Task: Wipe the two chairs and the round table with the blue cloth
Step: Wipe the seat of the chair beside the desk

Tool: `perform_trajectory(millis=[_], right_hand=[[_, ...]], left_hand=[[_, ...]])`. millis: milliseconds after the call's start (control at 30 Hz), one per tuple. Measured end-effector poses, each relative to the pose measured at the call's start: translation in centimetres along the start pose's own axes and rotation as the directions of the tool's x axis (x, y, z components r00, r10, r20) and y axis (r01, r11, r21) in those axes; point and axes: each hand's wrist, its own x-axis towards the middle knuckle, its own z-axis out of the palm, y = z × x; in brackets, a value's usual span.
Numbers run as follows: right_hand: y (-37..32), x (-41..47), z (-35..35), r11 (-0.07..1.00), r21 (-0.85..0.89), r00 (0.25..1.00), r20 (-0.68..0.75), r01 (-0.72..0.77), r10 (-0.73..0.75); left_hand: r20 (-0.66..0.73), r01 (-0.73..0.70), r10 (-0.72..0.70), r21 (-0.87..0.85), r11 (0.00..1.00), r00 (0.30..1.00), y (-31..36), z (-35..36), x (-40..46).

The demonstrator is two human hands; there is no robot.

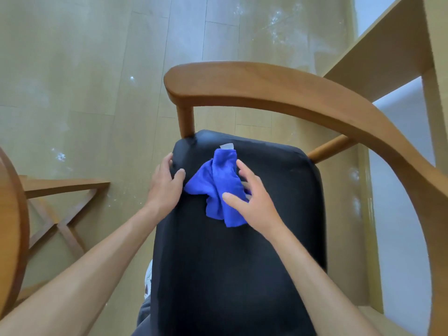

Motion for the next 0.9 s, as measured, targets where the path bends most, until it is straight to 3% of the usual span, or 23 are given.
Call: perform_trajectory(millis=[67,167,233,300,367,467,567,700,767,833,900], right_hand=[[1.0,-0.2,-3.2,1.000,0.001,0.986,-0.163,0.027,-0.026],[4.0,-1.3,-6.4,0.957,-0.284,0.926,-0.373,-0.053,-0.060],[5.9,-2.2,-6.8,0.876,-0.472,0.924,-0.370,-0.097,-0.097],[7.4,-3.0,-6.3,0.770,-0.631,0.932,-0.328,-0.097,-0.152],[8.7,-3.5,-5.8,0.711,-0.693,0.937,-0.314,-0.116,-0.153],[10.4,-3.9,-5.1,0.671,-0.729,0.951,-0.286,-0.139,-0.114],[11.5,-4.0,-5.0,0.655,-0.748,0.954,-0.264,-0.111,-0.140],[12.3,-3.9,-5.2,0.655,-0.750,0.948,-0.266,-0.090,-0.174],[12.7,-3.8,-5.1,0.652,-0.753,0.945,-0.271,-0.091,-0.181],[13.0,-3.7,-4.9,0.644,-0.760,0.942,-0.276,-0.091,-0.193],[13.4,-3.6,-4.6,0.624,-0.775,0.932,-0.289,-0.094,-0.218]], left_hand=[[-0.129,-0.123,0.145,0.169,0.978,0.981,1.3,1.3,-1.4],[-0.177,-0.265,0.335,0.330,0.906,0.926,3.1,4.0,-3.8],[-0.138,-0.244,0.332,0.435,0.867,0.933,3.7,6.5,-4.9],[-0.095,-0.146,0.224,0.510,0.848,0.970,3.9,8.9,-5.3],[-0.092,-0.067,0.133,0.516,0.854,0.987,3.9,10.6,-5.1],[-0.109,-0.063,0.123,0.440,0.896,0.986,3.9,11.8,-4.5],[-0.061,-0.215,0.249,0.336,0.917,0.967,4.1,11.6,-3.6],[0.238,-0.597,0.558,0.471,0.649,0.795,5.8,10.7,-1.0],[0.268,-0.596,0.559,0.571,0.564,0.785,6.0,10.9,0.0],[0.190,-0.483,0.490,0.651,0.585,0.851,5.6,11.5,0.2],[0.126,-0.417,0.471,0.695,0.586,0.873,5.3,12.4,-0.1]])
